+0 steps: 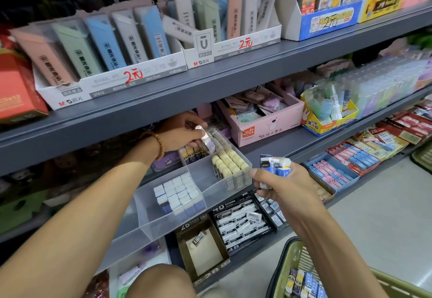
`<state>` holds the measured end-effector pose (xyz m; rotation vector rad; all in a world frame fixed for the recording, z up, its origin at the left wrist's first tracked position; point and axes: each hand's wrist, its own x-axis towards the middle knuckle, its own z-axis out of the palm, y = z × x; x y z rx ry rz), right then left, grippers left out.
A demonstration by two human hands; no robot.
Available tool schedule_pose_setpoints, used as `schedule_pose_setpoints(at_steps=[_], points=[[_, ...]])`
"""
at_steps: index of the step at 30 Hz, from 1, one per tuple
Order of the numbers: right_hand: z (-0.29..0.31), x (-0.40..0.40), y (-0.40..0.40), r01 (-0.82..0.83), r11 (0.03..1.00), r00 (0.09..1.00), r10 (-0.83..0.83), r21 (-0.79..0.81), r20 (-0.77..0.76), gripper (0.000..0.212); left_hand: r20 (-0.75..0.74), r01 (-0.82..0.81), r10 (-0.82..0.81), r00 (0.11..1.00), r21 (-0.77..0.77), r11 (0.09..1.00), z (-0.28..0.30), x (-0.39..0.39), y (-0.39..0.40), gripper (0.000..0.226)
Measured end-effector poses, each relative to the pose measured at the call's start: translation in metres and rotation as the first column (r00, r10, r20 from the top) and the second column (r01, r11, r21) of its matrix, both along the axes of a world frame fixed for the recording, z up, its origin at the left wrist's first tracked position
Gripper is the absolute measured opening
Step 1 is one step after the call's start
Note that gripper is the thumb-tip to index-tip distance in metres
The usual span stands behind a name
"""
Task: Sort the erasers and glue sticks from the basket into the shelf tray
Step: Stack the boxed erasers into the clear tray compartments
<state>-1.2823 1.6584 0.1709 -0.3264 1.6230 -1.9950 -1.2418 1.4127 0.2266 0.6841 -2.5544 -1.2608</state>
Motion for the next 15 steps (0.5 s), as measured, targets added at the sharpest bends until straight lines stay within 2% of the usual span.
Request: schedule_pose_setpoints(at_steps=[4,10,15], points=[[-0.0012,-0.0005,0.0008,0.006,1.0,1.0,-0.006,0.003,0.007,0.021,-0.025,-0.037,0.038,0.999,0.041,0.999,0.0008,-0.0003,-0.0001,0.012],[-0.001,0.0009,0.0012,0.005,1.0,1.0,-0.005,0.0,0.007,0.022,-0.016,0.016,-0.015,1.0,0.085,0.996,0.0075,0.0017,0.0029,0.012],[-0.0008,0.0026,0.0031,0.003,1.0,1.0,-0.003,-0.007,0.006,0.022,0.028,0.053,-0.054,0.998,0.037,0.998,0.0082,0.0008,0.0082,0.013]])
